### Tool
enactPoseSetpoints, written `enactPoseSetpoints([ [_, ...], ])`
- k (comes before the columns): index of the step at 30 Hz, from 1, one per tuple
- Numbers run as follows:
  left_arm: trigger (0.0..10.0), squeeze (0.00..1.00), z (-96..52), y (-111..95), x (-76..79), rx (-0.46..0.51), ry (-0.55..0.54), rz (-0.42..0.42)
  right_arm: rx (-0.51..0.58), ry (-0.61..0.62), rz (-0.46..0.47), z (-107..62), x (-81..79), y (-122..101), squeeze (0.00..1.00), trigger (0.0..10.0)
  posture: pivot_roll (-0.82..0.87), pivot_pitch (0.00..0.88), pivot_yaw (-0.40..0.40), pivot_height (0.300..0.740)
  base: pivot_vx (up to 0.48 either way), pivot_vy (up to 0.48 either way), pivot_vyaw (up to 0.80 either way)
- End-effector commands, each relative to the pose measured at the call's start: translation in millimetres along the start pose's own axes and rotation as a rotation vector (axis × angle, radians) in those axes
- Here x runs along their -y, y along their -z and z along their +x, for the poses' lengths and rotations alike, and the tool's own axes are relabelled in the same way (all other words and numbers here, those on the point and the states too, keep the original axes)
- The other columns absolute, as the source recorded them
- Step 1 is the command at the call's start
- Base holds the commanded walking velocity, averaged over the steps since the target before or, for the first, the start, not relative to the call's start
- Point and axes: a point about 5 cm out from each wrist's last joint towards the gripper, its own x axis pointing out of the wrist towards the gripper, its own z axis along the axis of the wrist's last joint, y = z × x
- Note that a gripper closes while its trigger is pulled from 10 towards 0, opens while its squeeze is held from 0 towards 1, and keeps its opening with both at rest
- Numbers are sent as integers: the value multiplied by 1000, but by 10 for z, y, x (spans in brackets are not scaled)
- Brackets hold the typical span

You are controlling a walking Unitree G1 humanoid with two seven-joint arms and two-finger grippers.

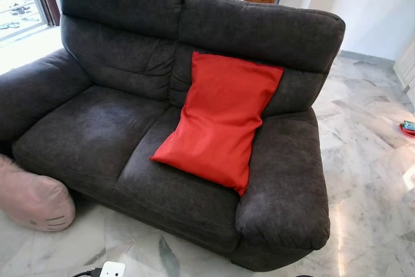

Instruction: Move the pillow to the sofa from floor

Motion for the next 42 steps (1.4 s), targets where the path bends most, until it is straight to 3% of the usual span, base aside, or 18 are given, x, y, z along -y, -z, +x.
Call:
enactPoseSetpoints([
  [1, 10000, 0, -12, 51, 92, -17, 35, 36, -8, 22, 22, -11, 58, 23, 0, 10000, -5, 0, -103, 740, 0, 0, 0],
  [5, 10000, 0, -22, 90, 95, -26, 46, 70, -16, 17, 25, -24, 57, 62, 0, 10000, 1, 0, -109, 740, 0, 0, 0],
  [10, 10000, 0, -56, 213, 40, -56, 13, 10, -55, -5, -18, -45, 13, 157, 0, 10000, -33, 0, -115, 740, 0, 0, 0],
  [15, 10000, 0, -85, 295, -16, -64, -7, -5, -81, 15, 12, -71, -18, 252, 0, 10000, -59, 0, -68, 740, 0, 0, 0],
  [23, 10000, 0, -123, 347, -164, -29, -30, 106, -107, 36, 88, -113, -118, 391, 0, 10000, -86, 0, 24, 740, 0, 0, 0],
  [26, 10000, 0, -140, 360, -215, -8, -77, 77, -116, 36, 103, -121, -146, 420, 0, 10000, -83, 0, 26, 740, 0, 0, 0],
  [28, 10000, 0, -123, 306, -242, 3, -81, 78, -117, 34, 102, -121, -158, 422, 0, 10000, -84, 0, 31, 740, 0, 0, 0],
  [29, 10000, 0, 22, -192, -348, 59, -84, 82, -117, 33, 101, -120, -164, 422, 0, 10000, -85, 0, 32, 740, 0, 0, 0],
  [30, 10000, 0, 68, -418, -357, 84, -73, 89, -116, 34, 104, -119, -163, 418, 0, 10000, -87, 0, 27, 740, 0, 0, 0],
  [35, 10000, 0, 83, -433, -243, 71, -33, 111, -108, 46, 115, -113, -129, 396, 0, 10000, -90, 0, 0, 740, 0, 0, 0],
  [42, 10000, 0, 46, -156, -235, -25, -26, 61, -101, 49, 105, -116, -92, 390, 0, 10000, -98, 0, -20, 740, 0, 0, 0],
])
